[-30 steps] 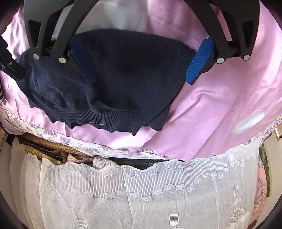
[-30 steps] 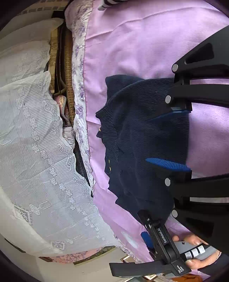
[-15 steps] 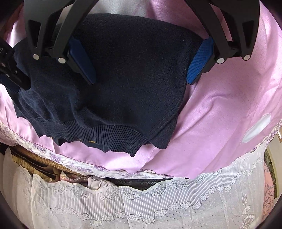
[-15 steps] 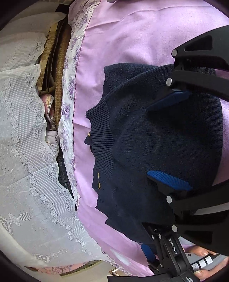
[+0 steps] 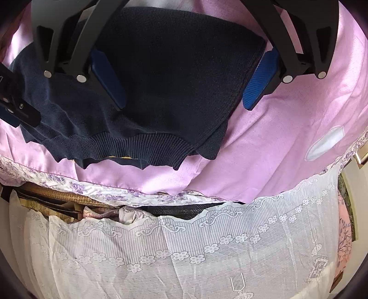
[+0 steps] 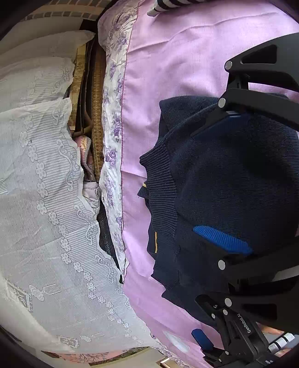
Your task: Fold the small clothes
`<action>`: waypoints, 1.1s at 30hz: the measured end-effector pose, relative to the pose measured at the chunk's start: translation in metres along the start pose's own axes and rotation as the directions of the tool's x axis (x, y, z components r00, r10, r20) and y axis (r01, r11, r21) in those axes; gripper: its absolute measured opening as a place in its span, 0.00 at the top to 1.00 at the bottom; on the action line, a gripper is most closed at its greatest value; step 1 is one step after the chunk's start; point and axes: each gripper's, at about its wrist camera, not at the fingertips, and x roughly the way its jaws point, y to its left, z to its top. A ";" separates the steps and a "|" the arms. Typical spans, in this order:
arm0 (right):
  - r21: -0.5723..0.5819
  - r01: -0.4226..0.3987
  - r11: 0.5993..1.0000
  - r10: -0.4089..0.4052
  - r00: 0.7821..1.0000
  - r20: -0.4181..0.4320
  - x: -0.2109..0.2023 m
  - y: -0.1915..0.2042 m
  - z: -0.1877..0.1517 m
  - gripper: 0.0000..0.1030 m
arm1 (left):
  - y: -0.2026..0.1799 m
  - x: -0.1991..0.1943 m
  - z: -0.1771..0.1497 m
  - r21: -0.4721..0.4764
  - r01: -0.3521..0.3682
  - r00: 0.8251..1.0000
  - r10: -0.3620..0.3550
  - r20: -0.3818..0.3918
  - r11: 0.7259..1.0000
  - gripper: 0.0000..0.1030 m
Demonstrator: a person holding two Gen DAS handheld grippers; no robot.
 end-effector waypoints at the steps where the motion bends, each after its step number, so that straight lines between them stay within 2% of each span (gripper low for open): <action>1: -0.005 0.011 1.000 -0.011 0.999 -0.039 0.009 0.001 0.000 0.21 | 0.001 0.007 0.001 -0.004 -0.004 0.999 0.003 -0.033 1.000 0.04; 3: -0.025 0.019 1.000 -0.022 0.990 -0.136 0.029 0.005 -0.003 0.12 | 0.002 0.026 0.001 -0.013 0.010 0.992 -0.012 -0.123 1.000 0.04; 4: -0.046 0.012 0.999 -0.018 0.990 -0.142 0.031 0.009 -0.003 0.06 | 0.004 0.032 0.000 -0.023 0.025 0.988 -0.028 -0.154 0.999 0.04; 7: -0.081 0.033 0.996 -0.045 0.988 -0.146 0.032 0.017 -0.005 0.04 | 0.005 0.033 -0.003 -0.030 0.032 0.987 -0.036 -0.159 0.999 0.04; 13: -0.058 0.007 0.998 -0.015 0.990 -0.142 0.030 0.014 -0.006 0.03 | 0.005 0.026 -0.005 -0.031 0.024 0.991 -0.028 -0.131 0.999 0.04; 20: -0.035 -0.017 0.999 0.013 0.992 -0.126 0.026 0.010 -0.006 0.04 | -0.001 0.009 -0.005 0.003 -0.005 0.999 0.005 -0.053 1.000 0.04; 23: -0.011 -0.024 1.000 0.023 0.996 -0.088 0.017 0.006 -0.008 0.04 | -0.001 -0.001 -0.005 0.008 -0.008 1.000 0.008 -0.004 1.000 0.04; 27: 0.033 0.017 0.999 -0.016 1.000 -0.010 -0.001 -0.003 -0.010 0.04 | -0.004 -0.008 -0.005 0.027 -0.014 0.999 0.013 0.029 1.000 0.04; 30: 0.022 0.036 0.999 -0.034 0.998 -0.055 0.001 -0.005 -0.014 0.04 | -0.006 -0.004 -0.007 0.038 -0.006 1.000 0.006 -0.003 0.999 0.04; 33: -0.062 0.088 0.994 -0.093 0.991 -0.092 0.006 0.007 -0.018 0.03 | -0.005 0.017 -0.012 0.040 0.044 0.990 -0.038 -0.135 0.998 0.04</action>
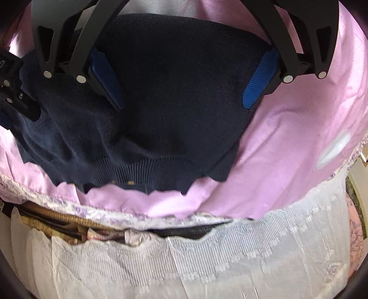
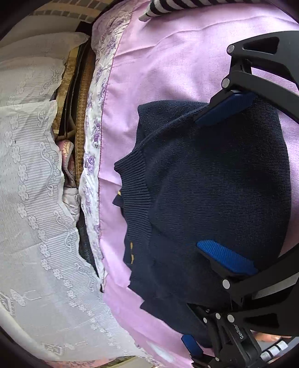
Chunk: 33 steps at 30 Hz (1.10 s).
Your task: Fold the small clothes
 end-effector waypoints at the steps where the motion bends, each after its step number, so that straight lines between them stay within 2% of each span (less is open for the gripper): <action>1: -0.023 0.017 1.000 -0.017 1.000 -0.005 0.000 0.005 -0.002 0.03 | 0.005 0.000 0.000 -0.022 0.024 1.000 -0.024 -0.001 0.999 0.04; 3: -0.033 0.021 0.999 -0.022 1.000 -0.005 -0.001 0.006 -0.004 0.03 | 0.009 0.000 -0.004 -0.041 0.047 0.999 -0.047 -0.008 0.998 0.04; 11: 0.032 -0.103 0.994 0.103 0.995 0.009 -0.009 -0.010 -0.008 0.03 | 0.019 -0.013 -0.019 -0.079 0.088 0.996 -0.088 0.002 0.993 0.04; 13: 0.007 -0.106 0.994 0.106 0.994 -0.019 -0.008 -0.009 -0.010 0.03 | 0.022 -0.017 -0.024 -0.088 0.100 0.995 -0.100 0.001 0.991 0.04; 15: -0.006 -0.107 0.994 0.107 0.994 -0.012 -0.014 -0.007 -0.013 0.03 | 0.024 -0.023 -0.030 -0.087 0.101 0.995 -0.102 -0.005 0.991 0.04; 17: 0.022 -0.110 0.994 0.110 0.994 0.022 -0.024 -0.013 -0.018 0.04 | 0.024 -0.034 -0.037 -0.088 0.088 0.996 -0.087 0.015 0.992 0.04; 20: 0.143 -0.099 0.985 0.079 0.987 0.143 -0.048 -0.037 -0.025 0.04 | 0.025 -0.052 -0.045 -0.090 0.044 0.997 -0.038 0.064 0.995 0.04; 21: 0.192 -0.113 0.975 0.084 0.984 0.156 -0.050 -0.049 -0.028 0.04 | 0.026 -0.058 -0.047 -0.092 0.037 0.997 -0.029 0.078 0.995 0.04; 23: 0.309 -0.152 0.939 0.118 0.985 0.128 -0.043 -0.073 -0.033 0.04 | 0.027 -0.067 -0.050 -0.099 0.032 0.994 -0.021 0.104 0.995 0.04; 25: 0.457 -0.207 0.865 0.189 0.978 0.084 -0.026 -0.102 -0.041 0.04 | 0.028 -0.073 -0.051 -0.102 0.027 0.993 -0.015 0.119 0.994 0.04; 27: 0.554 -0.285 0.782 0.260 0.957 0.127 -0.020 -0.123 -0.048 0.04 | 0.027 -0.076 -0.052 -0.099 0.024 0.992 -0.012 0.122 0.995 0.04; 28: 0.557 -0.303 0.773 0.270 0.952 0.142 -0.021 -0.127 -0.047 0.04 | 0.026 -0.077 -0.053 -0.094 0.024 0.993 -0.013 0.122 0.995 0.04; 31: 0.528 -0.304 0.793 0.302 0.949 0.093 -0.010 -0.122 -0.042 0.03 | 0.020 -0.074 -0.052 -0.063 0.013 0.995 -0.007 0.104 0.998 0.04; 33: 0.526 -0.316 0.790 0.316 0.944 0.092 -0.008 -0.121 -0.039 0.03 | 0.016 -0.069 -0.053 -0.044 0.006 0.997 -0.003 0.077 0.999 0.04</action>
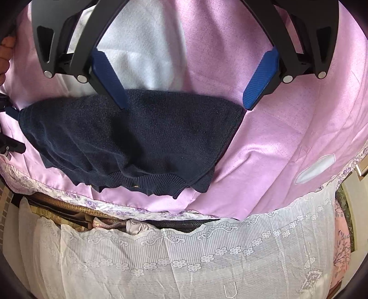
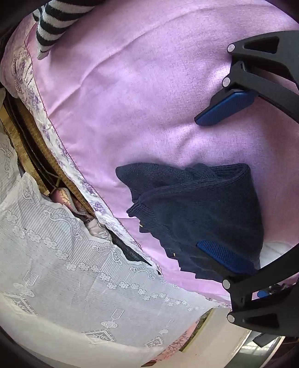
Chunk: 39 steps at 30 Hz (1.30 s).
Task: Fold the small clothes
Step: 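Grasp the side edge of the folded cardigan with the right tool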
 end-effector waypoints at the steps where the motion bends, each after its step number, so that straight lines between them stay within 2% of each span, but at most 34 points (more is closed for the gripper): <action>1: 0.003 -0.011 1.000 0.011 1.000 -0.007 0.002 -0.001 0.002 0.03 | -0.001 0.004 0.000 0.006 -0.001 1.000 0.001 -0.019 1.000 0.04; 5: -0.030 -0.052 0.998 0.049 0.994 -0.094 0.014 0.000 0.015 0.03 | 0.005 0.018 -0.001 -0.020 0.016 0.996 -0.018 -0.087 1.000 0.04; 8: -0.043 -0.082 0.996 0.074 0.983 -0.166 0.024 0.001 0.025 0.03 | 0.010 0.018 -0.003 -0.056 0.024 0.995 -0.029 -0.095 0.998 0.04; 15: 0.016 -0.139 0.990 0.138 0.961 -0.241 0.037 -0.009 0.045 0.03 | 0.000 0.006 0.005 -0.007 -0.043 0.999 0.042 -0.011 0.999 0.04; 17: 0.007 -0.141 0.990 0.138 0.956 -0.258 0.040 -0.008 0.048 0.03 | -0.001 0.010 0.008 0.003 -0.064 0.998 0.064 -0.018 0.998 0.04; 20: -0.003 -0.144 0.990 0.138 0.952 -0.272 0.047 -0.005 0.054 0.03 | 0.007 0.025 0.008 -0.045 -0.010 0.995 0.005 -0.097 0.999 0.04; 23: -0.007 -0.148 0.989 0.141 0.951 -0.274 0.051 -0.004 0.057 0.03 | 0.022 0.031 0.006 -0.142 0.063 0.989 -0.081 -0.123 0.988 0.04; 26: -0.001 -0.169 0.986 0.163 0.952 -0.259 0.053 -0.003 0.059 0.03 | 0.029 0.035 0.003 -0.198 0.097 0.982 -0.126 -0.139 0.975 0.04; 28: 0.003 -0.198 0.980 0.192 0.947 -0.259 0.053 -0.001 0.059 0.05 | 0.026 0.032 0.002 -0.190 0.087 0.985 -0.113 -0.131 0.978 0.04; 29: 0.011 -0.230 0.973 0.224 0.936 -0.272 0.053 0.000 0.058 0.10 | 0.023 0.029 0.002 -0.180 0.081 0.987 -0.105 -0.124 0.980 0.04; 31: 0.042 -0.283 0.958 0.282 0.910 -0.305 0.057 0.004 0.055 0.11 | 0.016 0.023 0.002 -0.146 0.090 0.989 -0.105 -0.103 0.985 0.05; 36: 0.043 -0.278 0.959 0.278 0.910 -0.307 0.058 0.003 0.055 0.15 | -0.010 0.015 0.003 -0.015 0.080 0.994 -0.080 -0.075 0.997 0.04; 39: 0.001 -0.253 0.967 0.241 0.921 -0.307 0.060 0.006 0.051 0.18 | -0.015 0.013 0.003 0.015 0.067 0.995 -0.066 -0.069 0.998 0.05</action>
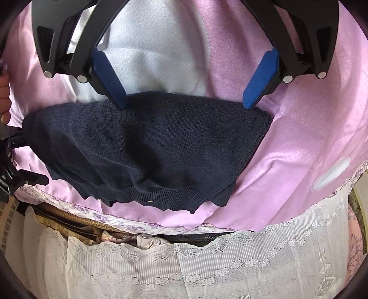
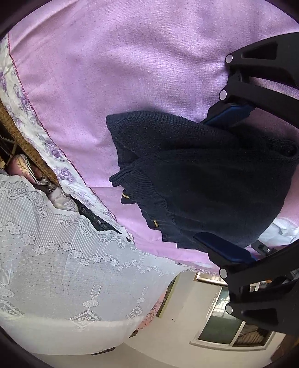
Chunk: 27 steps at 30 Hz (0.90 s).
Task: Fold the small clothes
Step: 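Grasp the side edge of the folded cardigan with the right tool, then lift the side edge with the right tool and fold it across the bundle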
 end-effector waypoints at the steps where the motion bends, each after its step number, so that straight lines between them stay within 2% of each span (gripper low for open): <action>1: -0.027 0.027 0.999 -0.026 1.000 0.003 0.003 0.003 -0.002 0.19 | 0.000 -0.001 0.000 0.001 -0.001 1.000 0.001 0.002 1.000 0.05; 4: -0.105 0.107 0.989 -0.106 0.994 0.018 0.010 0.013 -0.008 0.19 | -0.003 -0.003 0.003 0.003 0.003 1.000 -0.003 0.012 1.000 0.05; 6: -0.102 0.115 0.988 -0.112 0.993 0.034 0.011 0.012 -0.007 0.19 | -0.008 -0.006 0.008 0.002 -0.008 0.999 0.008 0.033 1.000 0.05; 8: -0.085 0.131 0.988 -0.127 0.990 0.052 0.010 0.008 -0.006 0.31 | -0.016 -0.005 0.018 0.009 -0.036 0.998 0.036 0.048 0.999 0.04; 9: -0.081 0.139 0.987 -0.135 0.989 0.056 0.009 0.007 -0.006 0.33 | -0.021 -0.004 0.024 0.015 -0.054 0.997 0.053 0.055 0.998 0.04; 14: -0.099 0.150 0.984 -0.146 0.988 0.051 0.010 0.008 -0.007 0.32 | -0.041 0.020 0.048 0.043 -0.163 0.984 0.160 0.075 0.986 0.04; 16: -0.111 0.157 0.981 -0.153 0.987 0.050 0.011 0.010 -0.007 0.31 | -0.042 0.037 0.047 0.042 -0.153 0.988 0.152 0.038 0.987 0.04; 20: -0.146 0.182 0.972 -0.176 0.983 0.054 0.015 0.017 -0.009 0.26 | -0.024 0.047 0.047 -0.032 -0.056 0.998 0.055 -0.012 0.998 0.04; 24: -0.192 0.233 0.953 -0.226 0.972 0.060 0.018 0.025 -0.013 0.26 | -0.030 0.032 0.042 -0.014 -0.052 0.998 0.053 0.047 0.999 0.05; 27: -0.161 0.208 0.965 -0.204 0.978 0.040 0.014 0.022 -0.013 0.26 | -0.035 0.020 0.040 0.001 0.011 0.996 -0.011 0.088 1.000 0.05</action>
